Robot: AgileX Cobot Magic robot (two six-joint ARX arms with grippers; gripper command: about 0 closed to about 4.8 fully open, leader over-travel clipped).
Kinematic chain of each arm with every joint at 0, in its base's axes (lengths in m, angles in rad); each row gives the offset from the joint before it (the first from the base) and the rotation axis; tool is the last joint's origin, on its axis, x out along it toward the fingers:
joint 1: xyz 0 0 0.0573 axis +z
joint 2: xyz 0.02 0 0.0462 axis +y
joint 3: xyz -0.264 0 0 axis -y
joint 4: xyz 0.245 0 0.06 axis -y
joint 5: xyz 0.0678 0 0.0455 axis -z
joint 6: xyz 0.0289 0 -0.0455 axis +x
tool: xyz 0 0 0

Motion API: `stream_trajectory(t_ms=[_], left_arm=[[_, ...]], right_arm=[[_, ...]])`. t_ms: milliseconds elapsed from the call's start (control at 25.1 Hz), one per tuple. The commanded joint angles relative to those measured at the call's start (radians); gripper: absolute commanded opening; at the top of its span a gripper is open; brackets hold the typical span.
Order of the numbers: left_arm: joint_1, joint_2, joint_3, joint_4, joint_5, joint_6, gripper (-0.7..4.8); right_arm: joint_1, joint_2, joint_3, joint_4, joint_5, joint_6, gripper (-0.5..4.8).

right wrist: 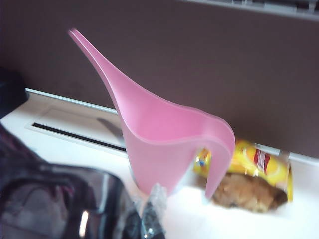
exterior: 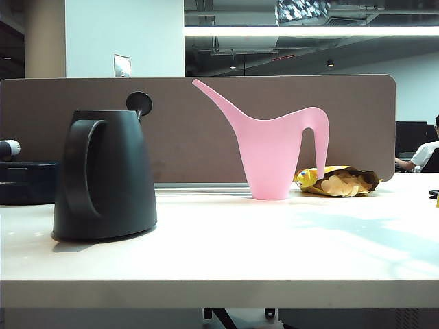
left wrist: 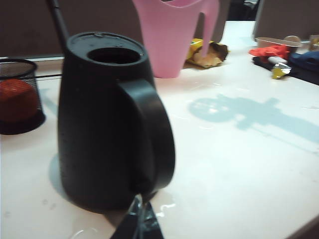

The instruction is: Pour the water from the cup into the kettle.

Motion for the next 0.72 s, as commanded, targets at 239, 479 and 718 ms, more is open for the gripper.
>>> stream_trajectory(t_ms=[239,479,718], left_arm=[[0.000,0.001,0.002,0.011,-0.057,-0.003,-0.05],[0.000,0.001,0.002,0.011,-0.085,-0.002,-0.05],[0.000,0.001,0.002,0.014,-0.085,-0.003,-0.05]], right_arm=[[0.133,0.060,0.102,-0.040,0.134,-0.114,-0.09],[0.247,0.201,0.222,-0.074,0.206,-0.167,-0.09],[0.351,0.355,0.385,-0.113,0.277,-0.287,-0.09]])
